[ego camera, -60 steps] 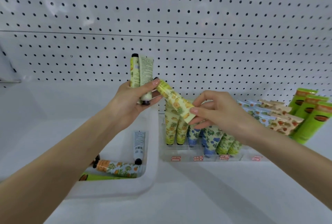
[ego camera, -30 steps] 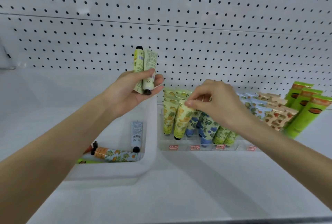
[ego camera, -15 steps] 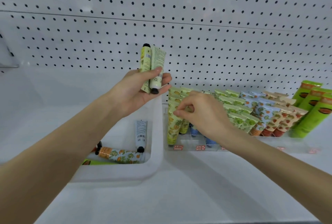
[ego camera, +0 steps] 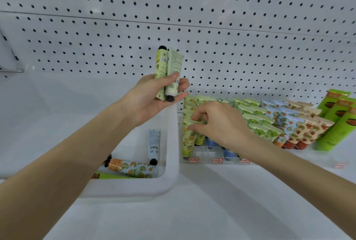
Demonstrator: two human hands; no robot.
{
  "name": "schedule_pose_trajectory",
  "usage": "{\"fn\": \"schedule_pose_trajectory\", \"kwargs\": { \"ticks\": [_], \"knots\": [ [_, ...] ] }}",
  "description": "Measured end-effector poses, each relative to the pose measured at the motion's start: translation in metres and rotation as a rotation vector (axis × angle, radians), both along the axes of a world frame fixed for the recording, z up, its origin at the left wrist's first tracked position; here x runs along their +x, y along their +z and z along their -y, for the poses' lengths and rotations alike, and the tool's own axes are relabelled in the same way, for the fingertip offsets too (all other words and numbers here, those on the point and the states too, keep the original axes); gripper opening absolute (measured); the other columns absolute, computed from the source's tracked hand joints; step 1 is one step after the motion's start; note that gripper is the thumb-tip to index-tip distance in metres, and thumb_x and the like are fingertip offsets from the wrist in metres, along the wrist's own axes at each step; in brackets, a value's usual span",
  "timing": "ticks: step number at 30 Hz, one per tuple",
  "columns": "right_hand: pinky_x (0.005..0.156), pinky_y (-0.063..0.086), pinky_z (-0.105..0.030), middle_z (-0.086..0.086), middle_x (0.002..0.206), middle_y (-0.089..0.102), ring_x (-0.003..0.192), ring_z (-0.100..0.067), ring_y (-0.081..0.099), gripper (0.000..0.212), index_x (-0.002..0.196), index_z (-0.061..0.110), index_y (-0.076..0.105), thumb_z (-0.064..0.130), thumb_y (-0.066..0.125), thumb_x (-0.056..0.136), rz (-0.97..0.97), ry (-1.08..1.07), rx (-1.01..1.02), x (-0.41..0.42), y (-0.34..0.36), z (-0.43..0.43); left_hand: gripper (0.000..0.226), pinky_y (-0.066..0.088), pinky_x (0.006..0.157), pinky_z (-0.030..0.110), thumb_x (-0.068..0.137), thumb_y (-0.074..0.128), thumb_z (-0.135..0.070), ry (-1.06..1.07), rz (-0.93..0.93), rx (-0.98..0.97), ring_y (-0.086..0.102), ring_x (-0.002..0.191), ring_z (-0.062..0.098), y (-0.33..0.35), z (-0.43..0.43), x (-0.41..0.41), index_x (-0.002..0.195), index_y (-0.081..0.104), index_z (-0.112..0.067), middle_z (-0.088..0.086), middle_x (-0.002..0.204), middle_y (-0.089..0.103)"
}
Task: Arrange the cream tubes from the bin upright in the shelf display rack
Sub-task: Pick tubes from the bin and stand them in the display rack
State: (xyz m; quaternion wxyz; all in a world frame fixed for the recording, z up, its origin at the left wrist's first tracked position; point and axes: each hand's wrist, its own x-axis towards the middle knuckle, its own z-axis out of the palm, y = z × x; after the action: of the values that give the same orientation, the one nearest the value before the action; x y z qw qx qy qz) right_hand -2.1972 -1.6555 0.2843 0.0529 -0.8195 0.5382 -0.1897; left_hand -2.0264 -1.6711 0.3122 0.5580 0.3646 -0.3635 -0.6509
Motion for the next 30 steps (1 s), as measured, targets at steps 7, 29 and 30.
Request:
{"fn": "schedule_pose_trajectory", "kwargs": {
  "ticks": [7,29,30],
  "knots": [
    [0.050,0.029,-0.022,0.013,0.061,0.041,0.056,-0.001,0.039,0.023,0.089,0.026,0.065,0.045,0.071,0.078,0.008,0.011,0.015,-0.003,0.000,0.000,0.017,0.059,0.078,0.033,0.093,0.055,-0.008,-0.002,0.005,0.002,0.071,0.088,0.019,0.000,0.001,0.000,0.109,0.058,-0.001,0.013,0.092,0.072],
    [0.039,0.024,-0.020,0.002,0.052,0.044,0.040,-0.010,0.030,0.032,0.092,0.021,0.071,0.040,0.065,0.068,0.985,0.163,0.508,-0.097,0.087,-0.050,0.047,0.058,0.074,0.027,0.064,0.071,-0.016,-0.239,0.414,-0.224,0.071,0.092,0.020,0.047,-0.075,-0.071,0.111,0.062,-0.010,0.006,0.100,0.074],
    [0.039,0.022,-0.021,0.002,0.049,0.043,0.038,-0.010,0.029,0.024,0.083,0.023,0.071,0.041,0.065,0.068,0.991,0.184,0.525,-0.100,0.085,-0.055,0.046,0.058,0.075,0.028,0.063,0.075,-0.017,-0.210,0.468,-0.232,0.071,0.090,0.020,0.043,-0.079,-0.081,0.108,0.064,-0.011,0.006,0.098,0.074]
  ]
}}
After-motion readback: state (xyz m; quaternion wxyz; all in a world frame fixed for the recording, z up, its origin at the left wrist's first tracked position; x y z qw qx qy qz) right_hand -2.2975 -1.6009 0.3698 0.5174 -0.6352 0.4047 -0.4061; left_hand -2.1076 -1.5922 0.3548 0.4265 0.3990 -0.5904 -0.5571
